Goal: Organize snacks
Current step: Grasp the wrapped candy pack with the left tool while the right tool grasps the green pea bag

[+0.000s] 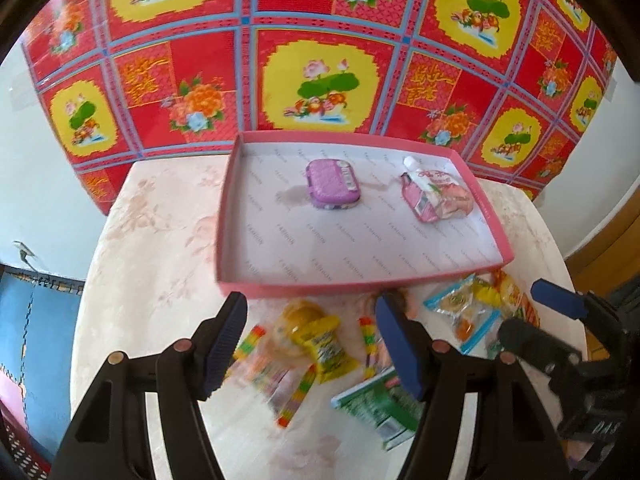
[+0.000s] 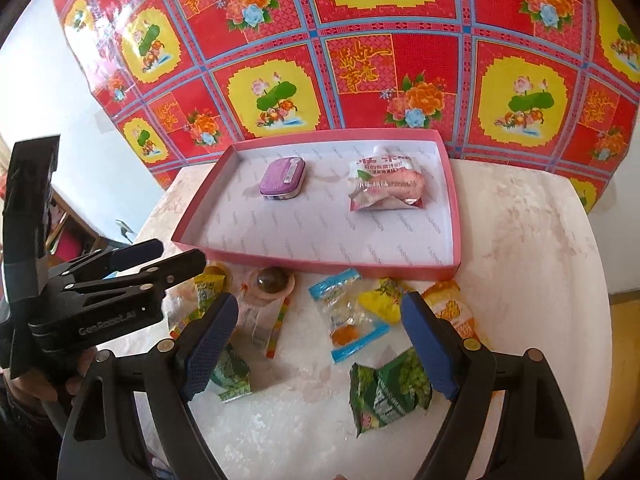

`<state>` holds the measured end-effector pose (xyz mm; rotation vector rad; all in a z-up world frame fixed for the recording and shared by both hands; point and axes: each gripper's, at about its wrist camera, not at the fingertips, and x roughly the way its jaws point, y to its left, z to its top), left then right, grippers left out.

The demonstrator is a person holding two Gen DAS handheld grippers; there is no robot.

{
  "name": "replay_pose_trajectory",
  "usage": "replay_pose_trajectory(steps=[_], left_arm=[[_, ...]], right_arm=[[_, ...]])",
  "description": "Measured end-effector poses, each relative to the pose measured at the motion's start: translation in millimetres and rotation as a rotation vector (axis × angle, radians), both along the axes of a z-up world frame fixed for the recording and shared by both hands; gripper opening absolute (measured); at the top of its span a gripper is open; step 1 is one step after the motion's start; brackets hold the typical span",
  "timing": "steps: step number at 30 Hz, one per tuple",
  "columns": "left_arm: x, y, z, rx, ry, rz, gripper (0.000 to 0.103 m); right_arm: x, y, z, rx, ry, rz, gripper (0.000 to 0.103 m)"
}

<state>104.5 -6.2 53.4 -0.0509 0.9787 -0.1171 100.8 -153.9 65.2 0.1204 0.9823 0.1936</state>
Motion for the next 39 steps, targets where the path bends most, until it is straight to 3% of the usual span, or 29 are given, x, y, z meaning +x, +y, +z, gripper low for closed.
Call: replay_pose_trajectory(steps=[12,29,39], left_arm=[[-23.6,33.1,-11.8,0.011,0.025,0.059,0.071],[-28.7,38.8,-41.1,0.011,0.069,0.031,0.07],[-25.0,28.2,-51.6,0.054,0.037,-0.02,0.07]], right_arm=[[-9.8,9.7,-5.5,0.004,0.022,0.011,0.085],[-20.8,36.6,-13.6,0.001,0.062,0.075,0.085],[-22.2,53.4,-23.6,-0.023,0.102,0.127,0.085]])
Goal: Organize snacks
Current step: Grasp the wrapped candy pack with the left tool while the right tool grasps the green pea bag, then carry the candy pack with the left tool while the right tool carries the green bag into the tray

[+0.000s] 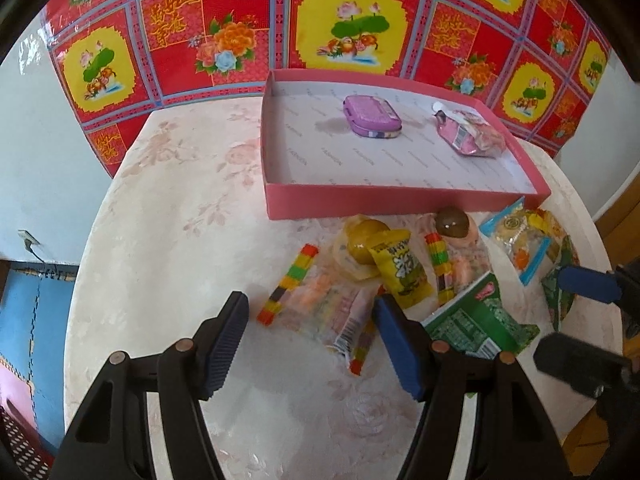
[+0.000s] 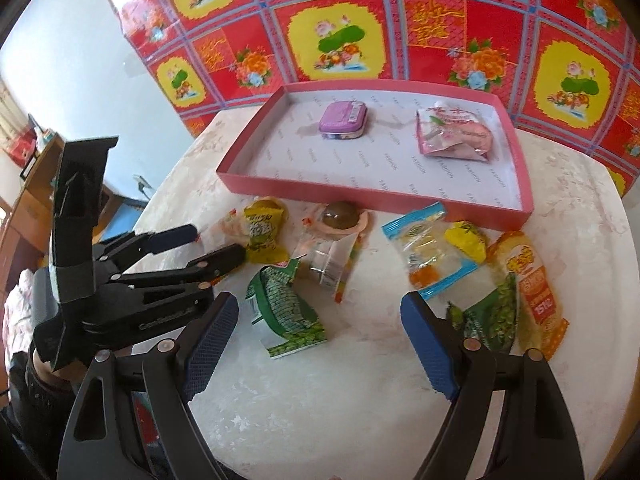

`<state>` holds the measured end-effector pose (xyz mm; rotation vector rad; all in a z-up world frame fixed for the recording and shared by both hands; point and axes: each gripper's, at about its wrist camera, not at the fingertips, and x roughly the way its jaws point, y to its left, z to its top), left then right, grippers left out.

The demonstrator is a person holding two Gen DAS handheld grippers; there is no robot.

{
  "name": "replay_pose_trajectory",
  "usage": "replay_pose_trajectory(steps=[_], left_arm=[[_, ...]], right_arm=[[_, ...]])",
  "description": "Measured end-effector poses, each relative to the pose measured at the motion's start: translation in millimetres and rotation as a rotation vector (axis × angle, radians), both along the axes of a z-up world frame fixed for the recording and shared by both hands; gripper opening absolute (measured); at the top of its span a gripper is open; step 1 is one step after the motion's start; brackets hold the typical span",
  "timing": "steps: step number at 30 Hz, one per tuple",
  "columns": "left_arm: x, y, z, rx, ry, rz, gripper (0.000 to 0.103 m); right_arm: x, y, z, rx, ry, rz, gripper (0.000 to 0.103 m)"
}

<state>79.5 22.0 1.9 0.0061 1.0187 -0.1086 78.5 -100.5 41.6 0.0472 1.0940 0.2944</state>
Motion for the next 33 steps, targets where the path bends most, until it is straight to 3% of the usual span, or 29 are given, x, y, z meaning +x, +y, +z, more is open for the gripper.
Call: replay_pose_trajectory(steps=[2,7,10,33], left_arm=[[-0.9,0.3,-0.7,0.005,-0.013,-0.003,0.069],[-3.0,7.5,-0.4,-0.007,-0.033,0.009,0.05],[-5.1,14.7,0.3,-0.034,-0.035,0.021,0.045],[-26.0,33.5,20.3,-0.055,-0.073,0.091,0.043]], right_arm=[[-0.2,1.8,-2.8,-0.004,0.01,0.003,0.085],[-1.0,5.8,-5.7,-0.005,0.02,0.014,0.085],[-0.9,9.9,-8.2,-0.005,0.031,0.029,0.084],[9.0,34.7,-34.4,-0.05,0.097,0.119,0.046]])
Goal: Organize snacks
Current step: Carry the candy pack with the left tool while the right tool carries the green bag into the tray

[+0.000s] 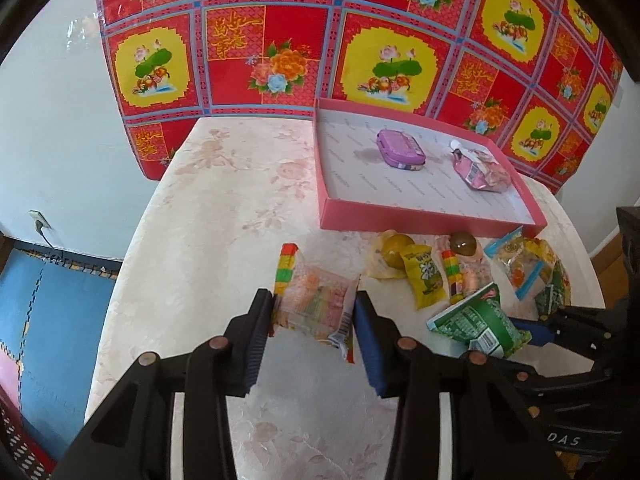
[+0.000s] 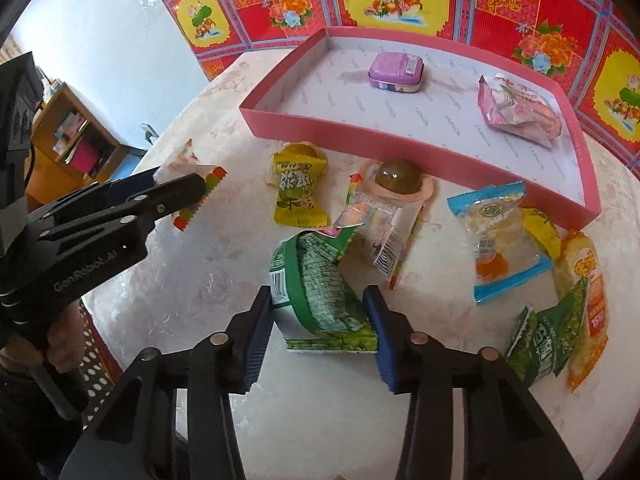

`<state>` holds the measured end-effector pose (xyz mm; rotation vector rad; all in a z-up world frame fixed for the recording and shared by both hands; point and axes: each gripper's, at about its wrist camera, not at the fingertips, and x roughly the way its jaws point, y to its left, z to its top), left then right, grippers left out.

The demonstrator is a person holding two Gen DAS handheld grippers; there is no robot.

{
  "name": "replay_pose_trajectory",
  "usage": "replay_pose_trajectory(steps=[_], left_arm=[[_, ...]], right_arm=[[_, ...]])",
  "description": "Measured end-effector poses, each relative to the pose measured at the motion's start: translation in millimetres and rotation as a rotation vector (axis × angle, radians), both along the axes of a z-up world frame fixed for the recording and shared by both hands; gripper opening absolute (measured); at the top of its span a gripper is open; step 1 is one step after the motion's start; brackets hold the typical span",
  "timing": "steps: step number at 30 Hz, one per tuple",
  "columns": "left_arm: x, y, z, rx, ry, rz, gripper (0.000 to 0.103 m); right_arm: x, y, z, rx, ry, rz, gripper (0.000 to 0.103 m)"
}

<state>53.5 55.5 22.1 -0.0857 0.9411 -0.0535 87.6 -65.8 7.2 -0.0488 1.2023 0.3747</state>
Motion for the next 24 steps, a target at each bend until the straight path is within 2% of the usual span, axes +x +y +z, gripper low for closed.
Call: replay_pose_trajectory(steps=[16,24], left_arm=[[-7.0,-12.9,10.4,0.022,-0.015,-0.008,0.043],[-8.4,-19.2,17.4,-0.003,-0.01,-0.002,0.043]], right_arm=[[-15.9,-9.3,13.0,0.07,-0.032,0.019,0.039],[-27.6,-20.0,26.6,0.1,-0.073,0.02,0.039]])
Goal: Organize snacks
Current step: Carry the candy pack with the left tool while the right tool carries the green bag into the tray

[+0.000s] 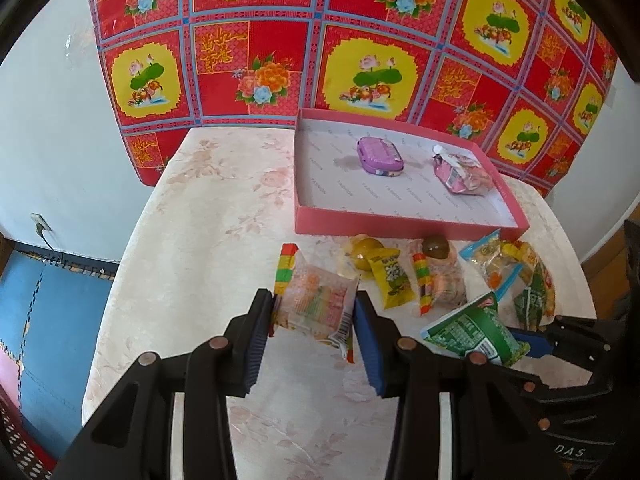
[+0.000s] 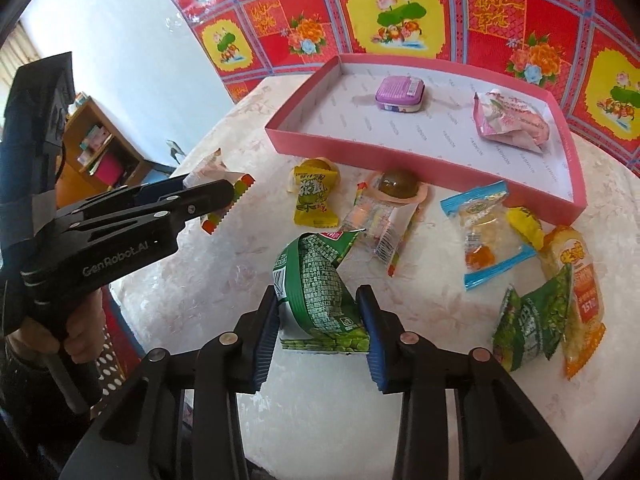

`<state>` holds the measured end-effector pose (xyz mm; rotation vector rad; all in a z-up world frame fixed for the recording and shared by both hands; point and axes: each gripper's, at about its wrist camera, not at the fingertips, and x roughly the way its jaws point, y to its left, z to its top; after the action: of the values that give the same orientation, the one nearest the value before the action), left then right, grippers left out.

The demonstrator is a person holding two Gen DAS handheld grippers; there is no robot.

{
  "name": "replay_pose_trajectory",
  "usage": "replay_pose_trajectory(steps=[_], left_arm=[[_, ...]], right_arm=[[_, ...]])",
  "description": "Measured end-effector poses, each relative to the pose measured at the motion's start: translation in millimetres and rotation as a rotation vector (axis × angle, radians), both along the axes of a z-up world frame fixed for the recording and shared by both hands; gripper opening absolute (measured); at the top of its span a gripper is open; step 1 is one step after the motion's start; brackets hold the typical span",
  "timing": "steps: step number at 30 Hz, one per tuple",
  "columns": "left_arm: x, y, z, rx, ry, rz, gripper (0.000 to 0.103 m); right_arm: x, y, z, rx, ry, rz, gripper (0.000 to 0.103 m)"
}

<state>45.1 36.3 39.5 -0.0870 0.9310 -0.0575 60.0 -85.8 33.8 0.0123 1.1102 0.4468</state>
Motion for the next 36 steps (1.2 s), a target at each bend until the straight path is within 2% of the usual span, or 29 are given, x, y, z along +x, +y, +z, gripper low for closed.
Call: replay_pose_trajectory(steps=[16,27,36], left_arm=[[3.0,-16.3,18.2,-0.002,-0.047,0.002,0.043],[26.4,-30.4,26.4,0.0,-0.055,-0.035,0.043],[55.6,-40.9,27.1,-0.015,-0.057,-0.052,0.043]], right_arm=[[-0.4,-36.0,27.2,0.066,-0.066,-0.066,0.039],[19.8,-60.4,45.1,0.083,-0.087,-0.124,0.039],[45.3,-78.6,52.3,0.049,-0.094,-0.175,0.039]])
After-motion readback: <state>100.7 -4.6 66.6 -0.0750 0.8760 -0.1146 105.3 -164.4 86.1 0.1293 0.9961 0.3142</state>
